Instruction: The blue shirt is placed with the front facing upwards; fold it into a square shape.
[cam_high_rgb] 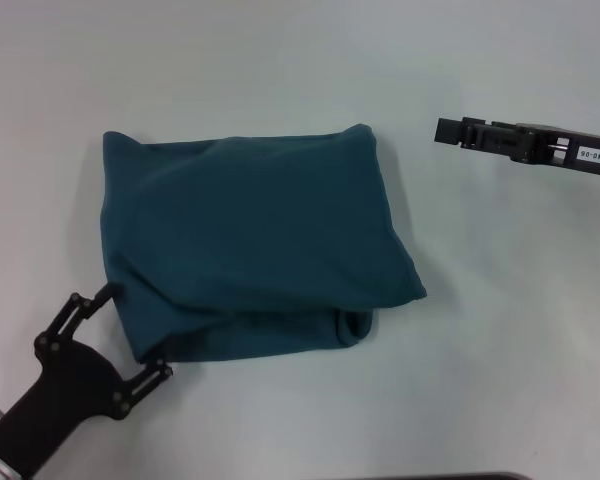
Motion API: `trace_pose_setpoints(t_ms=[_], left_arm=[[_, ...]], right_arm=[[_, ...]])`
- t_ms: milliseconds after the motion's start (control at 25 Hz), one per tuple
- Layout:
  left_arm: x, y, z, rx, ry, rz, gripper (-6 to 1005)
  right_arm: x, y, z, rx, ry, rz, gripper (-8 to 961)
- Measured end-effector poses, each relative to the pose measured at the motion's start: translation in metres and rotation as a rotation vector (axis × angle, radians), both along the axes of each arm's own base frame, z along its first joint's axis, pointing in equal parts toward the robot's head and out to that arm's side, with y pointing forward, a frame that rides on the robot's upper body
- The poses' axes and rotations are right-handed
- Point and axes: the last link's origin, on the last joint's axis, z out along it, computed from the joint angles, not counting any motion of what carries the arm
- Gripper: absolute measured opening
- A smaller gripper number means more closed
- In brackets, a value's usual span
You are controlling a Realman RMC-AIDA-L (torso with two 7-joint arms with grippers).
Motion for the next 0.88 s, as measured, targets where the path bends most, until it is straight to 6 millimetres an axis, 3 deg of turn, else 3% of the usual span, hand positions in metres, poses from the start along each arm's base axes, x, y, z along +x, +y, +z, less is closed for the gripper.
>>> trace_pose_setpoints(t_ms=[480,880], left_arm=[[-0.003,0.002,0.008,0.082,0.014,0.019,805],[0.005,-0.006,0.001,0.029,0.004,-0.042,779]], right_arm=[[0.0,0.001,0.001,0.0,0.0,-0.003,851],[-0.001,0.004,0.003,-0.001,-0.001,-0.007,851]])
